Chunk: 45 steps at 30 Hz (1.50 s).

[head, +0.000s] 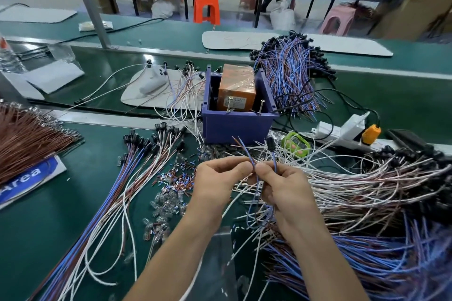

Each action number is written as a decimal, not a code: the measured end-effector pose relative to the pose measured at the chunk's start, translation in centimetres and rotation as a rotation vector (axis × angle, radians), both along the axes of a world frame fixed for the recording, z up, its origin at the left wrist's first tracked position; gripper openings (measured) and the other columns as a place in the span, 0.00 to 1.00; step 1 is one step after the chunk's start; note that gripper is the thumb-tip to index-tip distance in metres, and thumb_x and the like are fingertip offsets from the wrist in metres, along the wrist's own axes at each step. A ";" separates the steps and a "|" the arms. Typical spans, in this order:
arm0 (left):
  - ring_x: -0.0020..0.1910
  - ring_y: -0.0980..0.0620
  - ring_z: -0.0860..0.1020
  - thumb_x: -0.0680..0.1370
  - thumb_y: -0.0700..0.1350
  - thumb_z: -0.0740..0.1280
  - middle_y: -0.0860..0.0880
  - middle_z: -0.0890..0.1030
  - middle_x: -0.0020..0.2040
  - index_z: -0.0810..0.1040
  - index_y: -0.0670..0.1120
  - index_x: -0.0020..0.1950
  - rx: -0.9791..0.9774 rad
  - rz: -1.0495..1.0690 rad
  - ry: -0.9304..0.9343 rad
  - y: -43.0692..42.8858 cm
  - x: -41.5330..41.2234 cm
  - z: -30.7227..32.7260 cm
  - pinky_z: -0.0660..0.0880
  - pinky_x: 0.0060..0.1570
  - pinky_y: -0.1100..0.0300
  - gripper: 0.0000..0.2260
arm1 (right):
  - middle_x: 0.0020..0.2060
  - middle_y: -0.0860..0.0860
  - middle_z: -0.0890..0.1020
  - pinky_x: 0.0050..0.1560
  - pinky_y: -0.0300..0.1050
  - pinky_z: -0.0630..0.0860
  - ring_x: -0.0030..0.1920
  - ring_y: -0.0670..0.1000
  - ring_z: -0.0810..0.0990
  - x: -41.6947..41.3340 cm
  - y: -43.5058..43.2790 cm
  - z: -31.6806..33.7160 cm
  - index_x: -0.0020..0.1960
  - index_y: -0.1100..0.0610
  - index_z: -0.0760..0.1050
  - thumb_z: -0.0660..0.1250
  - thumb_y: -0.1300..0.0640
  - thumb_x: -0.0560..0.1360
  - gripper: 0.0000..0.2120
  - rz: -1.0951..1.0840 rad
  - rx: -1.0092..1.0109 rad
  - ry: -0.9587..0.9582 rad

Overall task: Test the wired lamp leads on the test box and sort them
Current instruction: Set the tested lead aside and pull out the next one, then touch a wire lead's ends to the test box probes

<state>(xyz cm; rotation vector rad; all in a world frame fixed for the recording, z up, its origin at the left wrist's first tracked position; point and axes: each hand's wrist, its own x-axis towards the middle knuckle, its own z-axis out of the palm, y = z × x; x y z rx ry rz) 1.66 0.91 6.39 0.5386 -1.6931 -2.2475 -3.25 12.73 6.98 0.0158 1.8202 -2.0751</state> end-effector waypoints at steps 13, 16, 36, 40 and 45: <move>0.39 0.52 0.85 0.75 0.36 0.75 0.45 0.88 0.40 0.88 0.50 0.39 -0.056 0.007 -0.040 0.0 -1.9 0.0 0.82 0.44 0.59 0.10 | 0.28 0.52 0.83 0.29 0.34 0.72 0.26 0.43 0.78 -0.8 -0.9 -0.2 0.34 0.52 0.86 0.72 0.65 0.76 0.15 -0.147 -0.005 0.014; 0.39 0.47 0.85 0.73 0.38 0.76 0.42 0.87 0.42 0.87 0.46 0.40 0.089 -0.095 -0.066 -0.9 -2.2 0.1 0.84 0.45 0.55 0.03 | 0.30 0.54 0.85 0.27 0.32 0.72 0.25 0.45 0.80 -0.8 -0.9 -0.1 0.33 0.52 0.86 0.74 0.65 0.75 0.15 -0.140 -0.047 0.021; 0.32 0.61 0.83 0.77 0.45 0.75 0.60 0.84 0.32 0.83 0.57 0.38 -0.588 0.377 -0.129 -5.2 -4.5 -0.3 0.74 0.29 0.73 0.10 | 0.28 0.54 0.78 0.25 0.37 0.59 0.25 0.47 0.60 -5.3 -0.7 -0.4 0.46 0.70 0.80 0.72 0.61 0.78 0.10 -0.317 -0.101 -0.065; 0.31 0.60 0.83 0.77 0.44 0.74 0.61 0.84 0.32 0.83 0.57 0.37 -0.610 0.409 -0.130 -5.6 -4.7 -0.2 0.73 0.29 0.73 0.10 | 0.28 0.54 0.77 0.25 0.37 0.59 0.23 0.46 0.60 -5.5 -1.0 -0.8 0.47 0.70 0.81 0.72 0.61 0.78 0.10 -0.326 -0.104 -0.086; 0.30 0.59 0.82 0.77 0.44 0.74 0.61 0.83 0.32 0.83 0.56 0.38 -0.617 0.453 -0.118 -5.8 -4.8 -0.2 0.77 0.31 0.68 0.10 | 0.26 0.52 0.77 0.24 0.37 0.59 0.21 0.45 0.60 -5.7 -1.3 -1.1 0.46 0.68 0.81 0.72 0.61 0.78 0.08 -0.336 -0.113 -0.099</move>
